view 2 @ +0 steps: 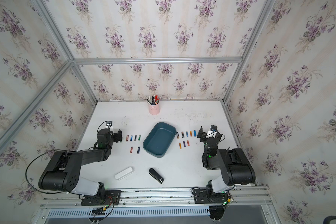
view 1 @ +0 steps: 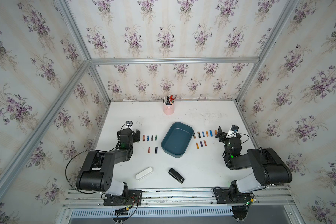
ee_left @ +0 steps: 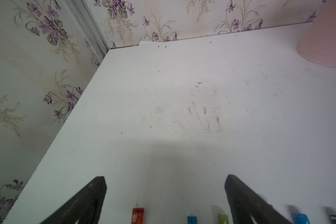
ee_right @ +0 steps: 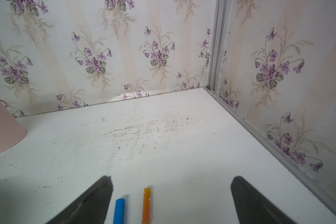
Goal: Take the batteries out of the storage box
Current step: Reset both arms
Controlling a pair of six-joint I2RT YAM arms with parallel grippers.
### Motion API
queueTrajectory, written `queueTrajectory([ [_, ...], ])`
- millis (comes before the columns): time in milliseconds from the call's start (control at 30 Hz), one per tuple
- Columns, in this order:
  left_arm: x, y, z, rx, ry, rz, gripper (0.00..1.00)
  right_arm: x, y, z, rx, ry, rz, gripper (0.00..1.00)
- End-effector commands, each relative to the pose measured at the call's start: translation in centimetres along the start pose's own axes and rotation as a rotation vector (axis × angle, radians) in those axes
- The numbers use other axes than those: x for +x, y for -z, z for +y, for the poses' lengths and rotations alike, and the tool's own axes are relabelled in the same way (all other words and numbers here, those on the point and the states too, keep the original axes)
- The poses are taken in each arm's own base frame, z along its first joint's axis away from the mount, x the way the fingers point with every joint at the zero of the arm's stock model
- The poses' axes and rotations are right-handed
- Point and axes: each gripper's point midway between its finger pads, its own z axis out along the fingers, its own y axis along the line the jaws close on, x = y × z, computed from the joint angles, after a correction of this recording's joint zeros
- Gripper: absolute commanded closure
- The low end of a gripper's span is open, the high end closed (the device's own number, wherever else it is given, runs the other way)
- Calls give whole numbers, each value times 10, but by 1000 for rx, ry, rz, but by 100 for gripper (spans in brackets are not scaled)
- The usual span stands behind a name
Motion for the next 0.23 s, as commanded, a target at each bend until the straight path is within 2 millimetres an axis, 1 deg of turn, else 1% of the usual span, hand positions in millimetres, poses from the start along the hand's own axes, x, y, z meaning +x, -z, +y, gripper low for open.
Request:
queueTrajectory([
  [0,-7,-1,0,0,5,-26,0,-7,-3,5,-13,9,-27,0],
  [33,-8,0,0,0,6,-28,0,-8,-2,6,-19,12,-28,0],
  [67,-8,0,0,0,7,-28,0,-2,-2,8,-33,22,-4,0],
  [200,-7,-1,0,-1,6,-26,0,-3,-1,7,-34,19,-7,0],
])
